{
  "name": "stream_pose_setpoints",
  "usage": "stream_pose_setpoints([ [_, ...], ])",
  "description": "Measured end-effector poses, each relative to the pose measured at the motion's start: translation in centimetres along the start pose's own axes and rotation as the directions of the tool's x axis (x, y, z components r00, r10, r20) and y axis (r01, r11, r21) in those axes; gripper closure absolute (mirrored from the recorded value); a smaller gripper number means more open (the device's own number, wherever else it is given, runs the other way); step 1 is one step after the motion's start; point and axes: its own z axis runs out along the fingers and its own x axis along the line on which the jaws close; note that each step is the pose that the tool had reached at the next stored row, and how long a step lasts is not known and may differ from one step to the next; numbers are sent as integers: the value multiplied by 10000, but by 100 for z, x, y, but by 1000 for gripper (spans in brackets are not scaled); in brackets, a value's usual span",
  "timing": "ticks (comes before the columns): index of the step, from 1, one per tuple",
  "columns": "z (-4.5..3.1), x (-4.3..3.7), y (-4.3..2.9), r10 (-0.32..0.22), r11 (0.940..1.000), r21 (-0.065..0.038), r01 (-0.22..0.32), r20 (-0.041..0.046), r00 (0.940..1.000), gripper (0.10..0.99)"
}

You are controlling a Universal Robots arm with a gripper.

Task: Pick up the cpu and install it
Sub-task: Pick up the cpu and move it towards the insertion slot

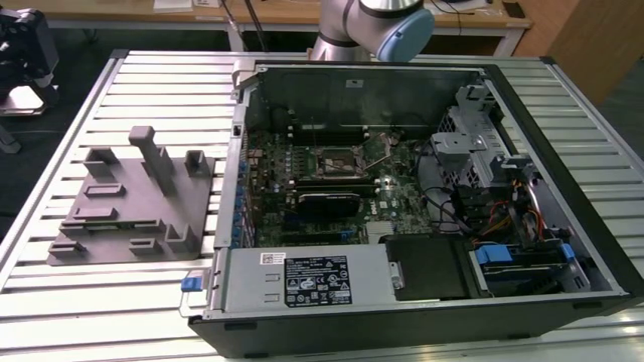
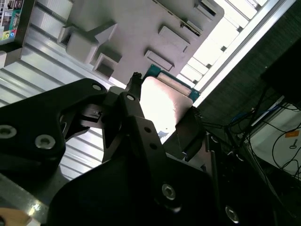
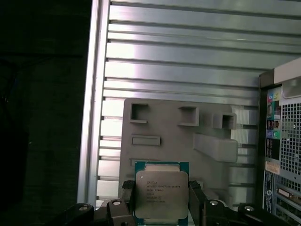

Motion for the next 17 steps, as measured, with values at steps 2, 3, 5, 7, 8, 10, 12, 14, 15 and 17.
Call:
stream_pose_setpoints([
  [2,1,-26,-1,0,10000,0,0,0,10000,545],
  [3,1,-39,-2,-1,10000,0,1,0,10000,545],
  [5,2,-64,-2,0,10000,0,0,1,10000,545],
  [7,3,-92,-3,0,10000,-1,0,1,10000,545],
  [8,3,-105,-3,0,10000,0,0,0,10000,545],
  [10,4,-132,-4,0,10000,-1,0,1,10000,545],
  [12,4,-160,-5,0,10000,0,0,0,10000,545],
  [14,5,-187,-6,1,10000,0,-1,0,10000,545],
  [15,5,-202,-6,0,10000,0,0,0,10000,545],
  [17,6,-232,-7,0,10000,0,0,0,10000,545],
])
